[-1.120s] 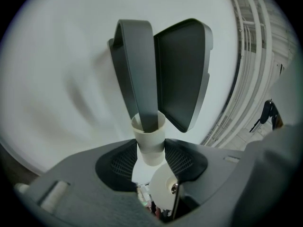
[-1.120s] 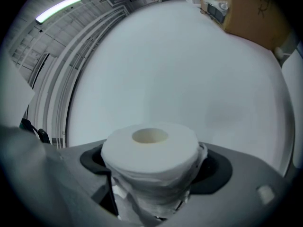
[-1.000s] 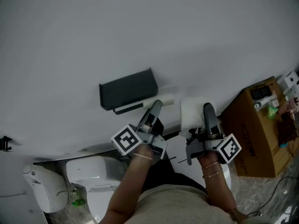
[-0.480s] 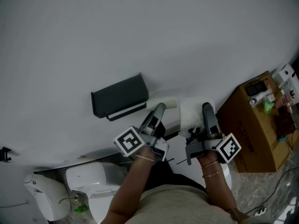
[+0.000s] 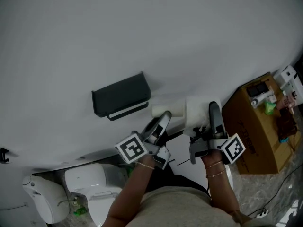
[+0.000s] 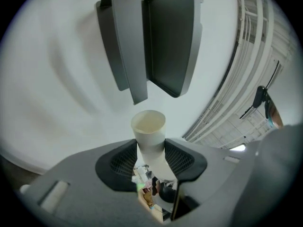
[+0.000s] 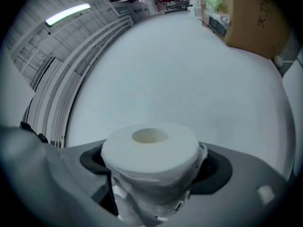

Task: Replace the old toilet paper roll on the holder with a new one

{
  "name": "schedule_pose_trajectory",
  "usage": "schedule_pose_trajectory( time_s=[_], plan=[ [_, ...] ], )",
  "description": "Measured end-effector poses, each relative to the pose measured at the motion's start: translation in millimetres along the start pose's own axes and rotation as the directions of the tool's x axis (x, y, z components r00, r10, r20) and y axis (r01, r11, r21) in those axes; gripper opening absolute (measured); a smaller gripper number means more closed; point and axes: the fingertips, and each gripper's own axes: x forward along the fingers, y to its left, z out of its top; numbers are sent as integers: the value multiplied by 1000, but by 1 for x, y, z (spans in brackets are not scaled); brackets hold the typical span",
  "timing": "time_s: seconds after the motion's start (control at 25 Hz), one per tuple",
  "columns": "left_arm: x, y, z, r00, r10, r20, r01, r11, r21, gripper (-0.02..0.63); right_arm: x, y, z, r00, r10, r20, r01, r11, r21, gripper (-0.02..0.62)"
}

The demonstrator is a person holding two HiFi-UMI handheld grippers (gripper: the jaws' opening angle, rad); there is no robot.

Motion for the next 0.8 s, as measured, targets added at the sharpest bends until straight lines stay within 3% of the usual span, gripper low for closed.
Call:
schedule_pose_trajectory(
  time_s=[0.16,0.28,0.44,0.8],
  plan=[
    [-39,1,17,1000,-24,-7,24,995,93,187,5,1,-33,1000,-7,-22,7,1000,-4,471],
    [-52,0,19,999,-29,23,28,997,69,187,5,-2,-42,999,-15,-39,16,1000,6,471],
    [-67,0,25,999,-7,41,1,990,140,187,7,-7,-54,998,-14,-57,16,999,32,471],
    [-81,-1,24,997,19,73,-29,990,140,187,18,-5,-63,995,2,-104,1,1000,29,471]
  ],
)
